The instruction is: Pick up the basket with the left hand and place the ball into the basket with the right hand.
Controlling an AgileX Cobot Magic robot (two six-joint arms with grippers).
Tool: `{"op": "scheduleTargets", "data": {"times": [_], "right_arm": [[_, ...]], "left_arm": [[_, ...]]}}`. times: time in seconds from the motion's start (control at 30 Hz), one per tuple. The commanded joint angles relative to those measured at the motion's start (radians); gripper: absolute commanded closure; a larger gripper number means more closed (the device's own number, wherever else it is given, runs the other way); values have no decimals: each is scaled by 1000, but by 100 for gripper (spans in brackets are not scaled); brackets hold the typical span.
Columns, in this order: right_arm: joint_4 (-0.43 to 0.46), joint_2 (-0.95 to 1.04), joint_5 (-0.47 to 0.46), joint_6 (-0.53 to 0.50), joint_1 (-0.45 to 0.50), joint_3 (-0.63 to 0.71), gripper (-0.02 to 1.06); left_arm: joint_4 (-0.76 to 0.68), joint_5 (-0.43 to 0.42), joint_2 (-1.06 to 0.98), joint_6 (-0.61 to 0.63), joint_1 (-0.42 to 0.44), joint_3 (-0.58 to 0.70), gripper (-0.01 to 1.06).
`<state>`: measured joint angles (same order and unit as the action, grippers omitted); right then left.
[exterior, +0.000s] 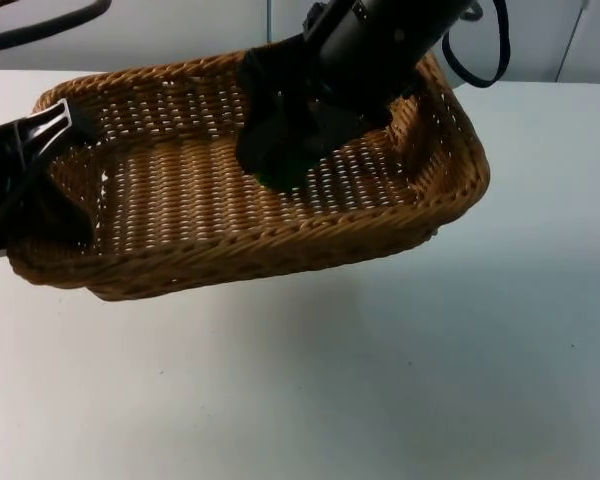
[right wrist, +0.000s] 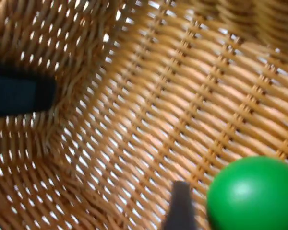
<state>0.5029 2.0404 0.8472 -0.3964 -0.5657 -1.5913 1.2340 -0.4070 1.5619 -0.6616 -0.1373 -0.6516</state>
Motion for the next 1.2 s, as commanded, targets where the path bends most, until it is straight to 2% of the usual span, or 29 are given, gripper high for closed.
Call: {"op": "scheduleTargets", "data": {"times": [0.0, 0.13, 0.17, 0.27, 0.3, 0.33, 0.43, 0.6, 0.73, 0.77, 0.9, 1.0, 1.17], "right_arm": [[-3, -3, -16, 31, -4, -19, 38], [-10, -31, 19, 31, -1, -75, 43], [-18, -47, 39, 31, -1, -98, 48], [-67, -141, 111, 34, -1, -201, 94], [-67, -141, 111, 34, -1, -201, 94], [-84, -177, 125, 38, -1, -230, 104], [-132, -281, 138, 75, -1, -294, 104], [-180, -392, 138, 101, -1, -308, 104], [-301, -532, 244, 174, -1, -308, 104], [-301, -532, 244, 174, -1, -308, 104], [-423, -601, 374, 222, -1, -308, 104], [-471, -627, 374, 250, -1, -308, 104], [-486, -670, 374, 266, -1, -308, 104]], "left_arm": [[21, -11, -14, 7, 1, -1, 105], [16, -11, -14, 7, 1, -1, 105], [16, -11, -14, 7, 1, -1, 105], [16, -9, -14, 7, 1, -1, 105], [16, -9, -14, 7, 1, -1, 105], [16, -9, -14, 7, 1, -1, 105], [16, -9, -14, 7, 1, -1, 105], [16, -6, -14, 7, 1, -1, 105], [16, -6, -14, 7, 1, -1, 105], [16, -6, -14, 7, 1, -1, 105], [4, -14, -14, 7, 1, -1, 105], [-25, -14, -14, 7, 1, -1, 105], [-37, -16, -14, 7, 1, -1, 105]]}}
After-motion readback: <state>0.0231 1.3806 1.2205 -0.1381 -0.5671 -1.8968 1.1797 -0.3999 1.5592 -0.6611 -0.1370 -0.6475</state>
